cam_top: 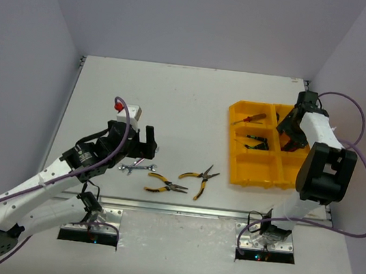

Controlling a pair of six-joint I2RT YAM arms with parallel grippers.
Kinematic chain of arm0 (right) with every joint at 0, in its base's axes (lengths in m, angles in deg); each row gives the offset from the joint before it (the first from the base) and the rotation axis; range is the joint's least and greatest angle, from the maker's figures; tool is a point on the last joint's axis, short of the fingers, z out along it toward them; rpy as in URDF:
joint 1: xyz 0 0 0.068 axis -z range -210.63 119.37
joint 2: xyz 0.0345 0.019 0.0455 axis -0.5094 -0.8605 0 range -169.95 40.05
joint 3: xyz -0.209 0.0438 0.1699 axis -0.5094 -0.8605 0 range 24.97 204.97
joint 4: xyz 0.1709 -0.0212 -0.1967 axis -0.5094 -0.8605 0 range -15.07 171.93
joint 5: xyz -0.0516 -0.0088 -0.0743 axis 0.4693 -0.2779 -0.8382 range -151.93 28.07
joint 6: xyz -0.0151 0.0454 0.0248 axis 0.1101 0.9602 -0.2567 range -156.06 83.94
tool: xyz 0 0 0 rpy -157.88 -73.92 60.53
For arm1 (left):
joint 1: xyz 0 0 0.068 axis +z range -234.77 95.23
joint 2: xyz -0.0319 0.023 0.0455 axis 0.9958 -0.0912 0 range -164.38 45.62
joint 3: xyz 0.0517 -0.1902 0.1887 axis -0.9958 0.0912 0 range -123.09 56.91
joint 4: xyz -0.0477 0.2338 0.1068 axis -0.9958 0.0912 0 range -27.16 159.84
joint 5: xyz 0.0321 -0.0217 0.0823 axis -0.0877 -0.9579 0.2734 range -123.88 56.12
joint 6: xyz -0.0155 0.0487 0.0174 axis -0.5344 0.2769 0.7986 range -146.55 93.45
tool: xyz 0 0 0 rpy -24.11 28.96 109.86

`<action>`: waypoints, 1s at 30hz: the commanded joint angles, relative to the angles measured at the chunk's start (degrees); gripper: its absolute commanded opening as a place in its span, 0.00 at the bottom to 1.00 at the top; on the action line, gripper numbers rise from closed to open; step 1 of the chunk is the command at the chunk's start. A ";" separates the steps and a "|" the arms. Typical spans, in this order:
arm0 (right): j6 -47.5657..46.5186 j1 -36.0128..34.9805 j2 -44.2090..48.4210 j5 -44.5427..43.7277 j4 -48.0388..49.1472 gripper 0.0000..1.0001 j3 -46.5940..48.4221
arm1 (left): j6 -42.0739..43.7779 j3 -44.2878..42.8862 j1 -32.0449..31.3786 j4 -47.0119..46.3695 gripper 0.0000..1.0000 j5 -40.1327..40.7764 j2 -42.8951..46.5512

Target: Sort the tools into containers

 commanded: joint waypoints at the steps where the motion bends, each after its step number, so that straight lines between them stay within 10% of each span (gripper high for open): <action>1: 1.08 0.22 2.81 0.93 -0.54 0.79 1.74 | 0.82 -0.38 0.21 -2.54 1.00 -0.12 0.26; 16: -1.08 -0.06 19.80 9.08 0.98 0.86 -0.78 | -0.93 -0.72 0.73 -1.15 1.00 3.69 1.29; 19: -2.95 0.27 20.17 10.60 5.03 0.58 -4.19 | -1.45 -0.55 0.73 -1.05 1.00 4.56 2.14; 22: -3.74 0.79 14.35 12.77 4.44 0.05 -2.48 | -1.58 -0.52 0.71 -1.02 1.00 4.06 2.45; 30: -2.95 1.27 4.49 9.55 8.33 0.00 1.90 | -1.90 0.08 0.65 -1.37 1.00 4.40 6.29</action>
